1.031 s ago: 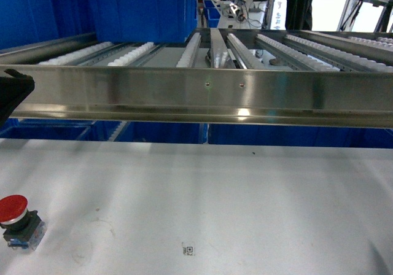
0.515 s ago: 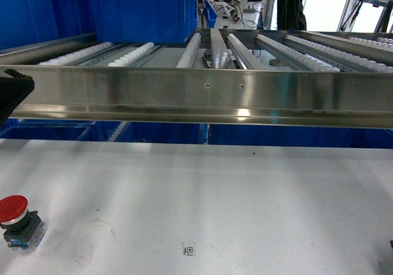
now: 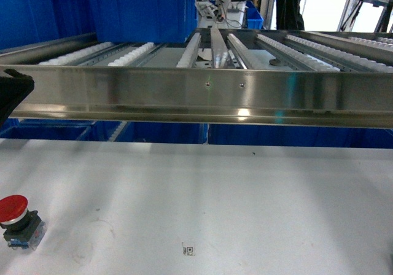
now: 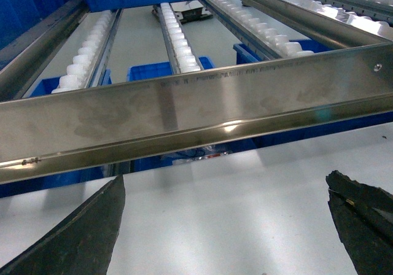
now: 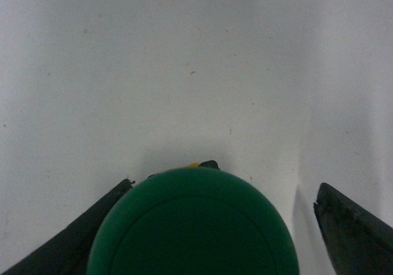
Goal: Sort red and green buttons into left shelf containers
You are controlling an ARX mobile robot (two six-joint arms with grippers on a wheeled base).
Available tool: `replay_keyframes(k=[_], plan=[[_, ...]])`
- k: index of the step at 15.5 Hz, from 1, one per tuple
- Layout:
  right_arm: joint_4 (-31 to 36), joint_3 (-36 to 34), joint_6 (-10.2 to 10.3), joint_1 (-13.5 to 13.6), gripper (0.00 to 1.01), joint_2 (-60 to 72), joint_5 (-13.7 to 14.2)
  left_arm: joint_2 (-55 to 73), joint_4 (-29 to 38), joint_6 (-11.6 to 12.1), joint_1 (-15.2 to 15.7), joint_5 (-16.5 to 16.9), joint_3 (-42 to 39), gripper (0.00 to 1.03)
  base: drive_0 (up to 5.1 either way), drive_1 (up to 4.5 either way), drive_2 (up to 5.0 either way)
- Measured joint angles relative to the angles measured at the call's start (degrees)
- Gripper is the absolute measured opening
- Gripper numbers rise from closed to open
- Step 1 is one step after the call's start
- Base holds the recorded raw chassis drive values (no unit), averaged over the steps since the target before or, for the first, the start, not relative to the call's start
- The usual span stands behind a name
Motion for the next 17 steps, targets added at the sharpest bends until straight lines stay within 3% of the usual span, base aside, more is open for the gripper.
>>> replay_keyframes(k=[2,6,9,11,12,13,14,17], plan=[[1.0,-0.2,0.0,-0.3,0.70,0.3,-0.7,0.0,0.0,0.0,0.0,0.0,0.0,0.98,0.0,0.00,0.0],[2.8,-1.2,0.0,-0.7,0.26,0.7,-1.5,0.0,0.0,0.0,0.0,0.0,0.0,0.98,0.0,0.00,0.0],[7.7,-3.1,0.3,-1.0,0.26,0.4,-1.5,0.0,0.0,0.0,0.0,0.0,0.0,0.98,0.0,0.00,0.0],[12.9,-7.2,2.3,-0.9,0.26,-3.9,-2.1,0.0,0.0,0.0,0.0,0.0,0.0,0.98,0.0,0.00,0.0],[17.1,-12.4,4.4,-0.6,0.26,-11.9,-3.2,0.0,0.0,0.0,0.0,0.0,0.0,0.98,0.0,0.00,0.0],[15.0,-21.5,6.8,-1.4,0.26,-27.0,-6.5,0.0,0.0,0.0,0.0,0.0,0.0,0.98,0.0,0.00,0.0],[2.6,-27.1,8.4,-4.9,0.26,-47.8,-8.9,0.0,0.0,0.0,0.0,0.0,0.0,0.98,0.0,0.00,0.0],[-9.9,-28.1,7.6,-4.5,0.26,-64.7,-9.0,0.0,0.0,0.0,0.0,0.0,0.0,0.98,0.0,0.00,0.0]])
